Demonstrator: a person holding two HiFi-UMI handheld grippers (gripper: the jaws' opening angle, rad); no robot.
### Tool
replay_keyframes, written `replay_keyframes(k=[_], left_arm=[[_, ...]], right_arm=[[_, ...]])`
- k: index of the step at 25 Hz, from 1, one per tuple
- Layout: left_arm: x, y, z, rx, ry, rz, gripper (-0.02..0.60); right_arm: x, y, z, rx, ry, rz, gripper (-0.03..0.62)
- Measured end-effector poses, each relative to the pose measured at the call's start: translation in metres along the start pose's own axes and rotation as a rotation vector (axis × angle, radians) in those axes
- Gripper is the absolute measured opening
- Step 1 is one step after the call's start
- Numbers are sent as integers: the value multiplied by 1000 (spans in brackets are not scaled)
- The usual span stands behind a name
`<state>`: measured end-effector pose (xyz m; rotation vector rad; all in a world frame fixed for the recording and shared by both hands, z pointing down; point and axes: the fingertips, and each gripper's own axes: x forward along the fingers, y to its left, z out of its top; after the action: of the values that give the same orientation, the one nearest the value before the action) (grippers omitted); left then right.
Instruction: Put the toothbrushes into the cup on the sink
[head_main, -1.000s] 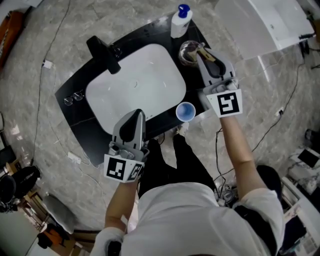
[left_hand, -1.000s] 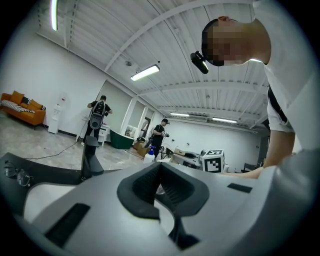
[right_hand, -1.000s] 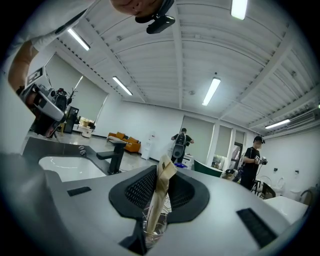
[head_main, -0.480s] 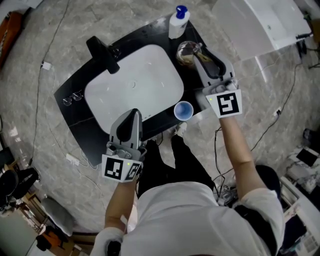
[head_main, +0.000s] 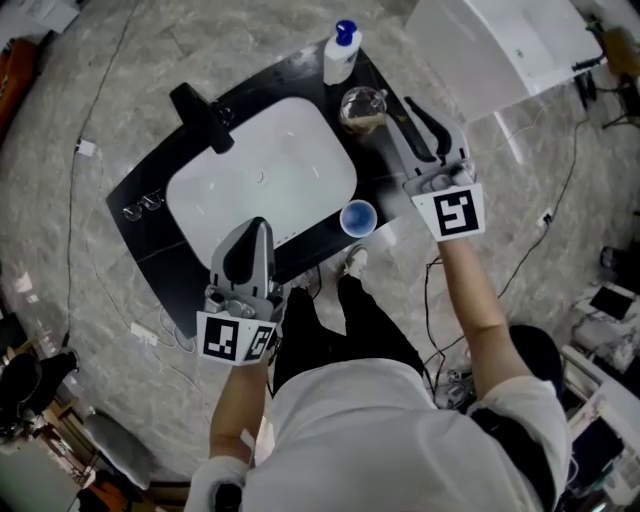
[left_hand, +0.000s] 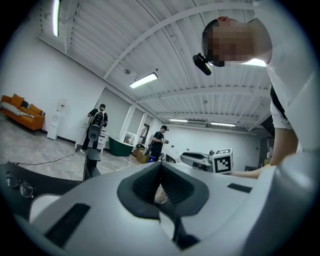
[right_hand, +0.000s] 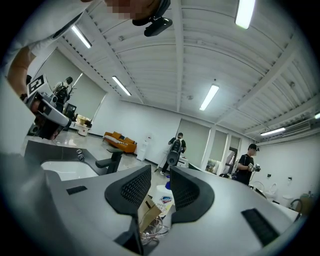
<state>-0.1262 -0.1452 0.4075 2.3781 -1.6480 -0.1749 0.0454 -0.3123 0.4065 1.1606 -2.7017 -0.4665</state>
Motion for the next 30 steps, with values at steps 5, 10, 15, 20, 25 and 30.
replay_keyframes(k=[5,10,15,20,25,30], left_arm=[[-5,5,12,12,-20,-4,3],[-8,12,22,19,-43,-13,3],[-14,18,36,35,-69,-15,2],[-16,19,52,50,-90,-34,3],[-22,14,69,51,-101,-77,3],[-32,19,82,57,-166,-29,3]], right_arm=[[-17,-13,14,-2,-6,-57,135],[-40,-24,28,6,0,-101,75],[-70,-33,47,16,-8,-153,60],[-101,-34,60,62,-3,-198,51],[-144,-26,70,161,46,-277,49],[-144,-17,93,241,-12,-259,49]])
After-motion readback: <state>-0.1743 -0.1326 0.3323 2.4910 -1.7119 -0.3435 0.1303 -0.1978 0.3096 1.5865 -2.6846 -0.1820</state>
